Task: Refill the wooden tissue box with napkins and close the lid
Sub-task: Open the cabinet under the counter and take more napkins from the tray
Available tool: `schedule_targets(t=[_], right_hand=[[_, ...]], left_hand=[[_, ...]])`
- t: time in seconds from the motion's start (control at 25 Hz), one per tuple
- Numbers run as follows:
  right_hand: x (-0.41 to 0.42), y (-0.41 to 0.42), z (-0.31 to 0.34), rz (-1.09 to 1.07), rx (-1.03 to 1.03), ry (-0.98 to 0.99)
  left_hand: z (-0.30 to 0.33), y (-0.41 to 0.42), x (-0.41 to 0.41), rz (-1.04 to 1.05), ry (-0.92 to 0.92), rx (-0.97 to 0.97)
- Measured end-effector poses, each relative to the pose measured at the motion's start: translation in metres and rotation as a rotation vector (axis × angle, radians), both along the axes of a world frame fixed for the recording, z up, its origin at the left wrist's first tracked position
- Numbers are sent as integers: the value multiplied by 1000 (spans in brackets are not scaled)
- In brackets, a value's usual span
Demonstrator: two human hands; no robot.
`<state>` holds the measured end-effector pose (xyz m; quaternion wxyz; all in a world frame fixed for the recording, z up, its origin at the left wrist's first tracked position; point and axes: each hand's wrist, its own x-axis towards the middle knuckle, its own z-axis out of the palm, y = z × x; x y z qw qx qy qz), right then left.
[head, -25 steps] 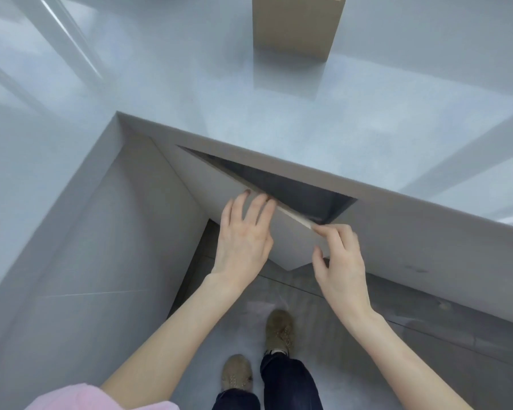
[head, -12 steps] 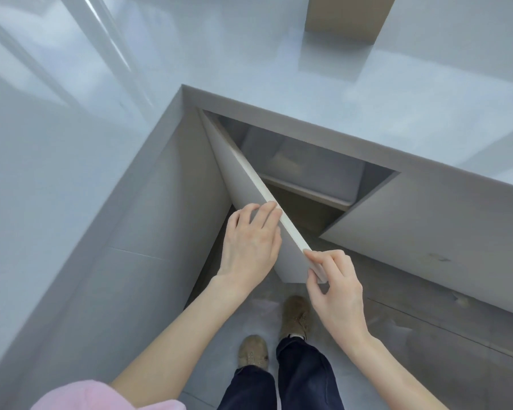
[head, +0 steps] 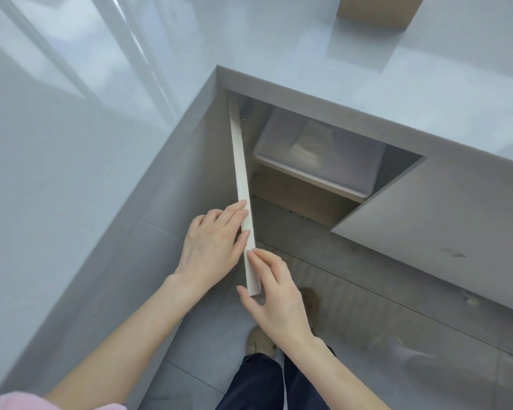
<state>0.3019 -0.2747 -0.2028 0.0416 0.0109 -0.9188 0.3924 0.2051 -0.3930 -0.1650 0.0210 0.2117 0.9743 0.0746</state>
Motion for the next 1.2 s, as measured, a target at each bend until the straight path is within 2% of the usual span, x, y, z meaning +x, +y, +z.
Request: schedule_targets(t=[0.28, 0.44, 0.6, 0.76, 1.0, 1.2], right_hand=[[-8, -57, 2, 22, 38, -42], [-9, -57, 5, 125, 40, -46], [-11, -26, 6, 215, 91, -29], [-21, 19, 2, 109, 255, -48], [-64, 84, 9, 36, 470, -143], [-111, 123, 8, 93, 509, -224]], left_hand=[[3, -37, -1, -1, -77, 15], [9, -39, -4, -4, -123, 40], [18, -25, -7, -39, -127, 36], [23, -2, -13, -77, -114, 31], [17, 49, -31, -44, -299, -74], [-1, 89, -62, 2, -334, -27]])
